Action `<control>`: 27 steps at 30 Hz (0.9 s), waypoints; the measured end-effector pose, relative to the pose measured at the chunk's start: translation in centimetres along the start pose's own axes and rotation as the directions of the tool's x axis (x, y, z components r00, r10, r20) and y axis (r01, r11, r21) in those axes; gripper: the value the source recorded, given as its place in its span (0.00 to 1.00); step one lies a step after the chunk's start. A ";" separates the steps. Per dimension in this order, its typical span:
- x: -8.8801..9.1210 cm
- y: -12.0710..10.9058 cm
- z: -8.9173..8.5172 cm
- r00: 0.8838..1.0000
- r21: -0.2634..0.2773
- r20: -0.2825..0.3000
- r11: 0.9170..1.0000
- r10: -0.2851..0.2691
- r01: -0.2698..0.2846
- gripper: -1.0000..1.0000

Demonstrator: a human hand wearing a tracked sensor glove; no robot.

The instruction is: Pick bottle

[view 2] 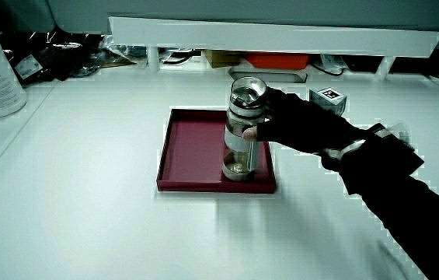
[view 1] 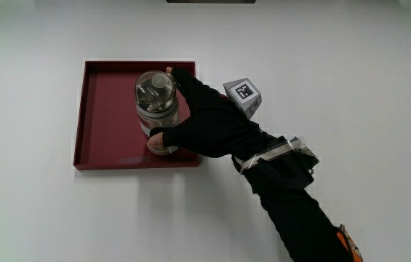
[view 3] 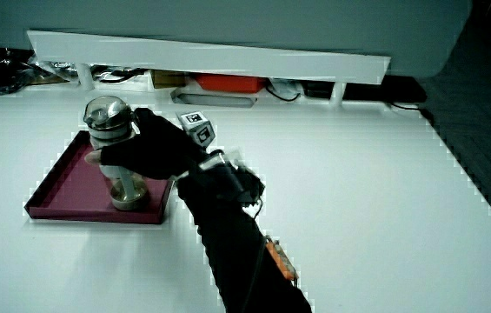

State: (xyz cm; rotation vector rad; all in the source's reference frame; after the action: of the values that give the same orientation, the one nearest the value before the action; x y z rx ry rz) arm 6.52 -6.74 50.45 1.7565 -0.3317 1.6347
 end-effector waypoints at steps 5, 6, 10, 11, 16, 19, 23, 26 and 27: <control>0.8 0.1 -0.1 1.000 0.032 -0.026 1.000 0.001 -0.001 0.61; 0.9 0.1 -0.1 0.999 0.031 -0.032 1.000 0.000 0.001 0.63; 0.9 0.1 -0.1 0.999 0.046 -0.037 0.999 0.007 -0.005 0.72; 0.9 0.1 -0.1 0.999 0.052 -0.032 0.999 0.011 -0.009 0.74; 1.0 -0.1 -0.1 0.999 0.088 -0.034 0.996 0.018 -0.015 0.85; 0.9 -0.3 -0.1 0.999 0.113 -0.021 0.993 0.038 -0.035 0.91; 0.9 -0.6 -0.1 0.998 0.136 0.002 0.988 0.067 -0.067 1.00; 0.5 -0.9 0.0 0.996 0.131 0.006 0.987 0.091 -0.091 1.00; 0.2 -1.0 0.0 0.996 0.129 -0.002 0.987 0.095 -0.094 1.00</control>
State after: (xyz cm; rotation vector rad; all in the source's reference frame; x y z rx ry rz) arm 7.20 -5.96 50.33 1.8538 -0.3158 1.7643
